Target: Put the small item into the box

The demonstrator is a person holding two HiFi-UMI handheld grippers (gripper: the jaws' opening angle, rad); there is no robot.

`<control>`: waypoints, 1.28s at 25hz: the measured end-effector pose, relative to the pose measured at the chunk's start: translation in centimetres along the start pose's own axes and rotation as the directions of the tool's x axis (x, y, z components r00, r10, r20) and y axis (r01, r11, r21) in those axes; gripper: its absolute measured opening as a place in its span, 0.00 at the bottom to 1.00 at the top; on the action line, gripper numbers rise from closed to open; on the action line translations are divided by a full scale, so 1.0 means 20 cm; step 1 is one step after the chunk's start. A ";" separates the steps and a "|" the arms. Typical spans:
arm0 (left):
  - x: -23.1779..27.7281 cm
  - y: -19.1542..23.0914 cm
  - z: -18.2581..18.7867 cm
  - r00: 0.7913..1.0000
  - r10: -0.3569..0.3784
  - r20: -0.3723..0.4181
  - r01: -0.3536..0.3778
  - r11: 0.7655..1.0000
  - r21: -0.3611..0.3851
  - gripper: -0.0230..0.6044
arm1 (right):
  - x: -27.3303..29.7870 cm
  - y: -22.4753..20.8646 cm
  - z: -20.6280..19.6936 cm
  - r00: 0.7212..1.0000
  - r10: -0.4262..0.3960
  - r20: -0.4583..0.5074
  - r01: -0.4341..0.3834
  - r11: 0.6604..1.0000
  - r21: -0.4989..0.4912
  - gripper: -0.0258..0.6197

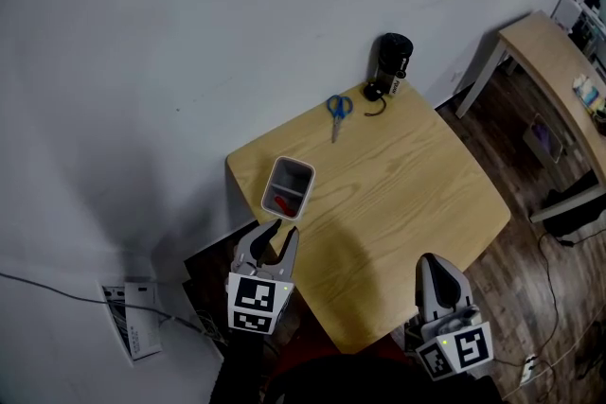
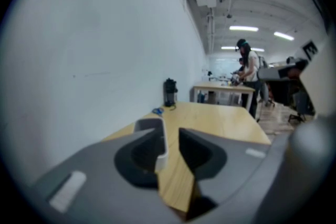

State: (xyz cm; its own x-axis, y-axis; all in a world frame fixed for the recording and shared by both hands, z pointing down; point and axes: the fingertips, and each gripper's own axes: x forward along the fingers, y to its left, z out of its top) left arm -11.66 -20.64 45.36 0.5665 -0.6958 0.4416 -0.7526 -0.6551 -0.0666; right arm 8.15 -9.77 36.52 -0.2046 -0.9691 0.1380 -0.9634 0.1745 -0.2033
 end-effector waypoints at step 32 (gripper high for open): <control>-0.46 -0.07 0.20 0.954 0.206 0.218 -0.177 0.973 -0.146 0.04 | 0.16 0.23 0.01 0.969 0.243 -0.039 -0.244 0.970 0.002 0.05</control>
State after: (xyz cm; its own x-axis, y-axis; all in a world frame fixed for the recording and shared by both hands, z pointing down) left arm -14.54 -14.53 37.86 0.4585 -0.8629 0.2125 -0.8818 -0.4715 -0.0120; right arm 3.15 -12.22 35.80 -0.4396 -0.8899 0.1217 -0.8842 0.4049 -0.2328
